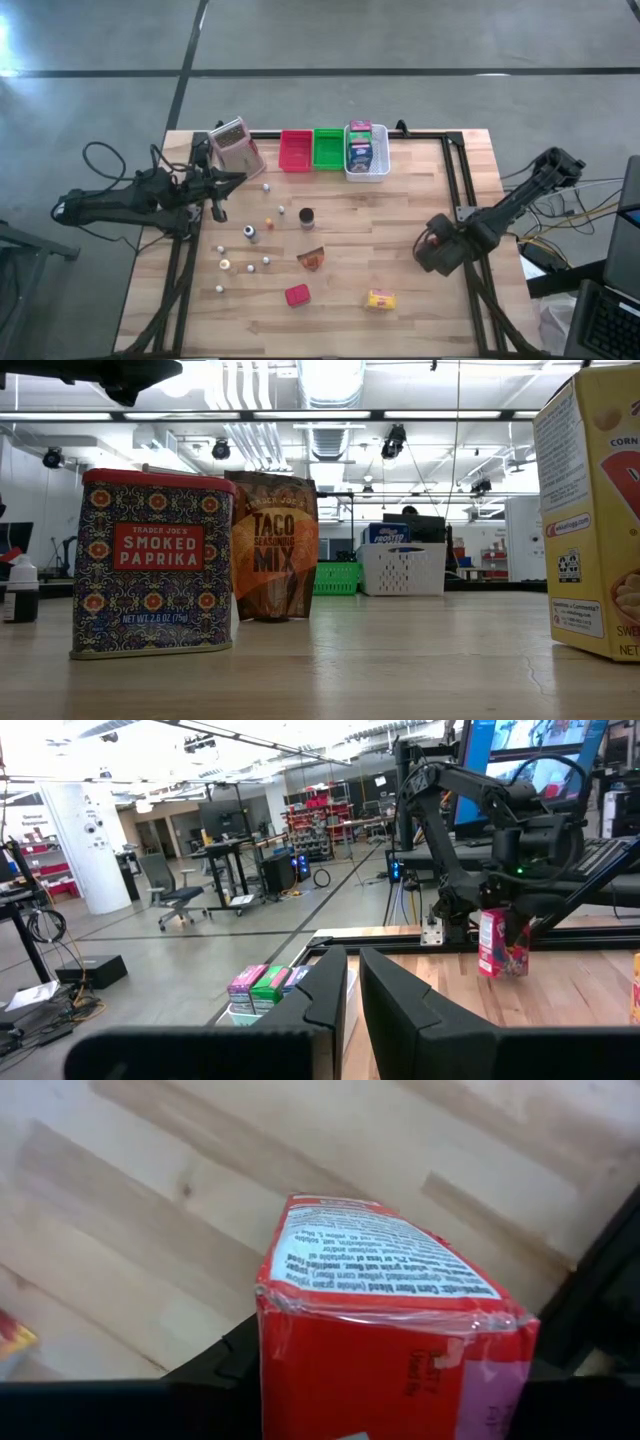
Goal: Pick & Place Kitchen Items
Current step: Put the red cereal box into the white bin
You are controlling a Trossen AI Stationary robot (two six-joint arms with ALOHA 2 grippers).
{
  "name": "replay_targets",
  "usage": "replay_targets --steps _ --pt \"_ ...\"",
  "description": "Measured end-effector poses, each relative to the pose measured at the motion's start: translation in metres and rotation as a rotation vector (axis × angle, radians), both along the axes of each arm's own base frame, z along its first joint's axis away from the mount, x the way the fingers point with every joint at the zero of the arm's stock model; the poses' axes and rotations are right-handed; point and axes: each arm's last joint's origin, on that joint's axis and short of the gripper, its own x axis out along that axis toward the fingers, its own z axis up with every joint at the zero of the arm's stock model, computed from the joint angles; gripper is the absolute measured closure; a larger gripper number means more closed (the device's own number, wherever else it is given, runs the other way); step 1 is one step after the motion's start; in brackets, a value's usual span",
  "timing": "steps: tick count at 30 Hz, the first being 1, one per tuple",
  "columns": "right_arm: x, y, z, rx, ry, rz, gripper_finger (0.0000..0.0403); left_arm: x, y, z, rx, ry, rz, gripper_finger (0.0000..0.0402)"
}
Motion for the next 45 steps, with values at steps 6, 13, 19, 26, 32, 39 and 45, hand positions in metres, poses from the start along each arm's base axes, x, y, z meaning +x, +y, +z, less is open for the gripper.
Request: replay_targets --steps 6,13,19,26,32,39,45 --pt "0.004 -0.015 0.007 -0.034 -0.070 -0.008 0.0226 0.000 0.000 0.000 0.000 0.000 0.001 0.0362" --pt "0.011 -0.032 0.015 -0.094 -0.150 0.001 0.0226 0.000 0.000 0.000 0.000 0.000 0.000 0.0362" --pt "0.021 -0.048 0.029 -0.170 -0.191 0.010 0.0237 0.000 0.000 0.000 0.000 0.000 0.000 0.0362" --pt "0.031 -0.066 0.044 -0.278 -0.246 -0.029 0.0223 0.000 0.000 0.000 0.000 0.000 0.000 0.0362" --pt "0.044 -0.082 0.054 -0.342 -0.335 -0.041 0.0234 0.000 0.000 0.000 0.000 0.000 0.000 0.0362" --pt "0.056 -0.109 0.064 -0.425 -0.416 -0.069 0.0235 0.000 0.000 0.000 0.000 0.000 0.000 0.0362" --pt "0.064 -0.138 0.073 -0.517 -0.492 -0.124 0.0225 0.000 0.000 0.000 0.000 0.000 0.000 0.0362"
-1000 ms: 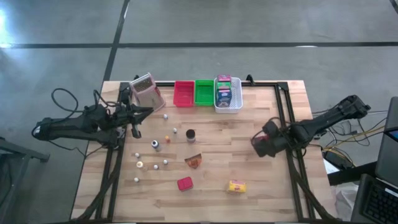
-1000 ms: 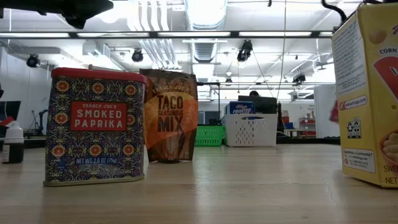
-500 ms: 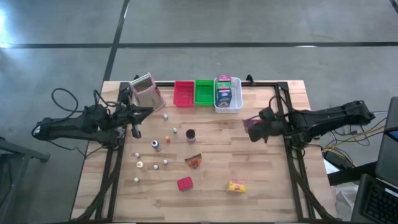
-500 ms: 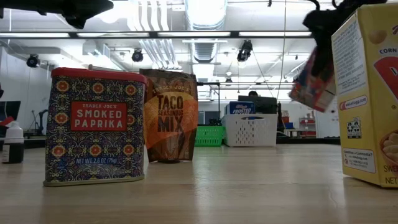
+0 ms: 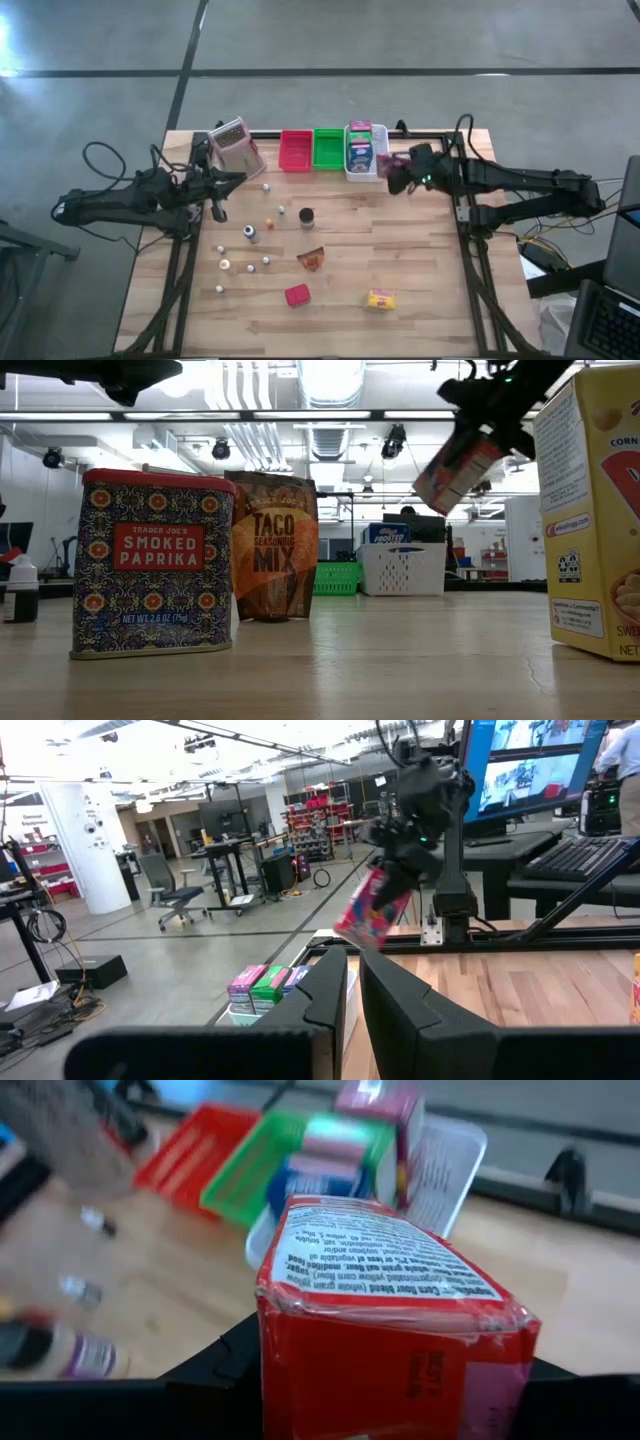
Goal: Pick & Place Kitchen Items
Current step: Put the red cereal box into the white bin
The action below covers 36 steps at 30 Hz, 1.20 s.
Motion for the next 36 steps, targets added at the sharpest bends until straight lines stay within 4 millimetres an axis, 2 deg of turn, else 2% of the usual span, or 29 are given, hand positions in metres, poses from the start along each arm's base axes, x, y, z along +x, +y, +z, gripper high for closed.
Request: replay_targets --steps 4,9,17,24,29,36 --pt "0.005 -0.019 0.001 -0.046 -0.018 -0.039 0.0237 0.000 0.000 0.000 0.000 0.000 0.000 0.0362" --pt "0.011 -0.044 -0.007 -0.041 0.005 -0.072 0.0245 0.000 0.000 0.000 0.000 0.000 0.000 0.0362" --pt "0.022 -0.074 -0.019 0.007 0.041 -0.077 0.0224 0.000 0.000 0.000 0.000 0.000 0.000 0.0362" --pt "0.035 -0.093 -0.011 -0.001 0.091 -0.082 0.0236 0.000 0.000 0.000 0.000 0.000 0.000 0.0362" --pt "0.036 -0.103 -0.005 0.042 0.183 -0.106 0.0245 0.000 0.000 0.000 0.000 0.000 0.000 0.0362" --pt "0.040 -0.111 -0.010 0.084 0.217 -0.138 0.0225 0.000 0.000 0.000 0.000 0.000 0.000 0.0362"
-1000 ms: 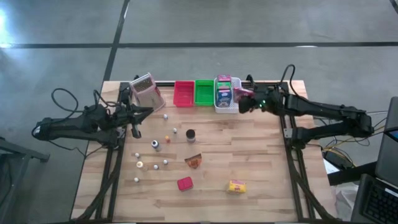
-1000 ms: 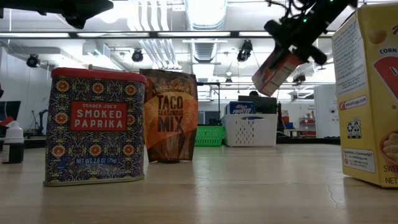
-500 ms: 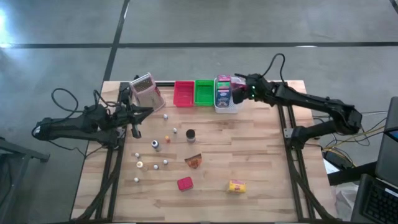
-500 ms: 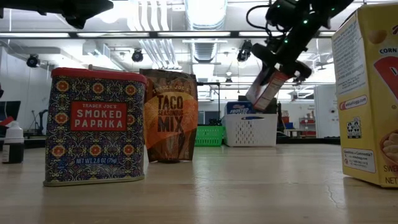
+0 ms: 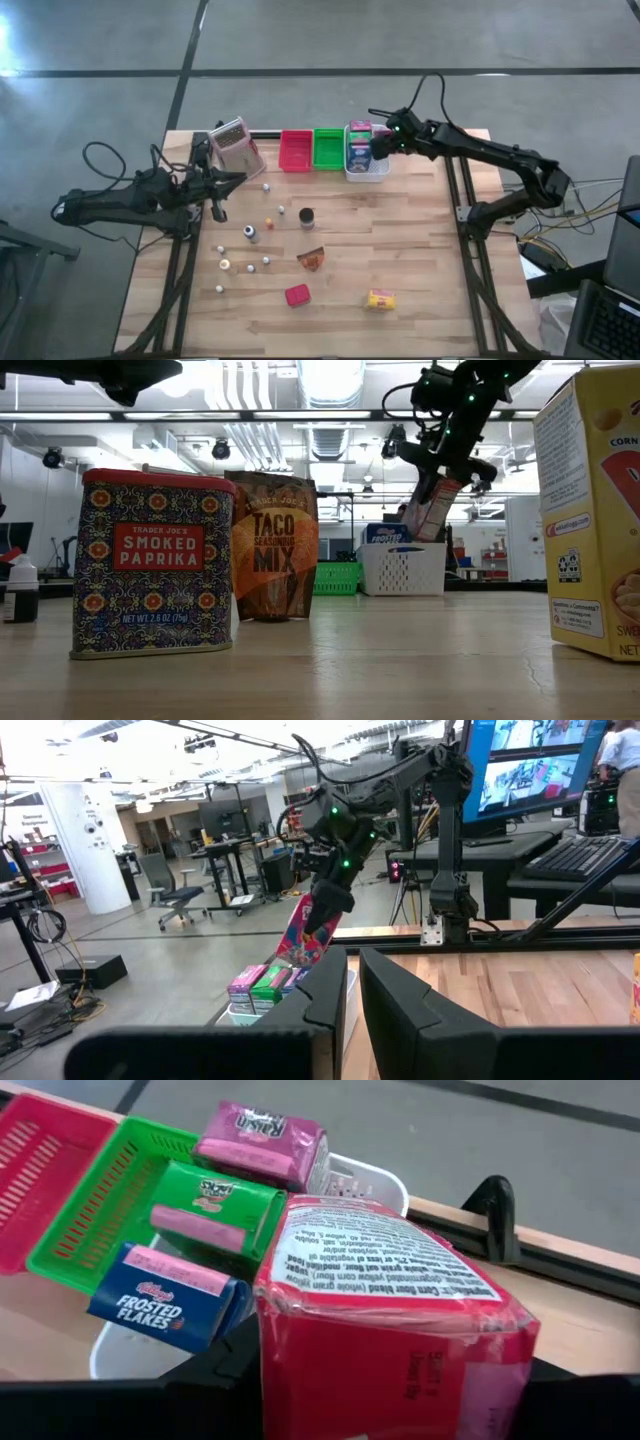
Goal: Pick & Place Kitchen Items
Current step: Put the red cereal box into the white bin
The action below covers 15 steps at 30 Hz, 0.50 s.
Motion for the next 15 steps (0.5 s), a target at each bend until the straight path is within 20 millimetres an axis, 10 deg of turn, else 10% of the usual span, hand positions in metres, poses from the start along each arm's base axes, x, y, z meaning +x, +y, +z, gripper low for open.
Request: replay_targets --steps 15 --pt "0.012 -0.030 -0.019 0.154 -0.039 -0.050 0.0241 0.000 0.000 0.000 0.000 0.000 0.000 0.0362"
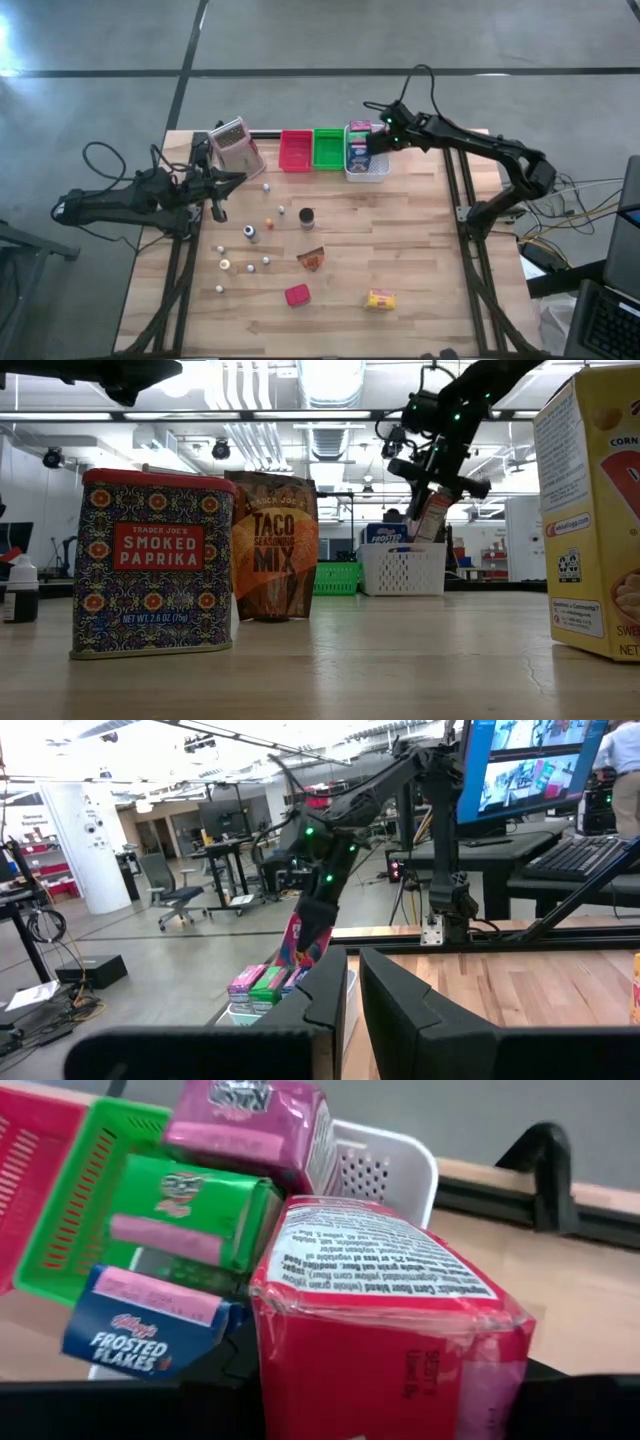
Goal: Pick & Place Kitchen Items
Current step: Put the red cereal box into the white bin
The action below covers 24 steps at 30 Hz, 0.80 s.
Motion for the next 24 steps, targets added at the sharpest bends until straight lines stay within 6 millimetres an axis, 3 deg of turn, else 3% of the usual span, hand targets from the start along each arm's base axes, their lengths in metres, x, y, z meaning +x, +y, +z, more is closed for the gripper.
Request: replay_targets --steps 8,18,24 --pt "0.010 -0.020 -0.014 0.096 0.042 -0.017 0.0222 0.000 0.000 0.000 0.000 0.000 0.000 0.0362" --pt "0.016 -0.043 -0.016 0.183 0.006 -0.056 0.0247 0.000 0.000 0.000 0.000 0.000 0.000 0.0362" --pt "0.018 -0.050 -0.026 0.230 0.040 -0.062 0.0235 0.000 0.000 0.000 0.000 0.000 0.000 0.0362"
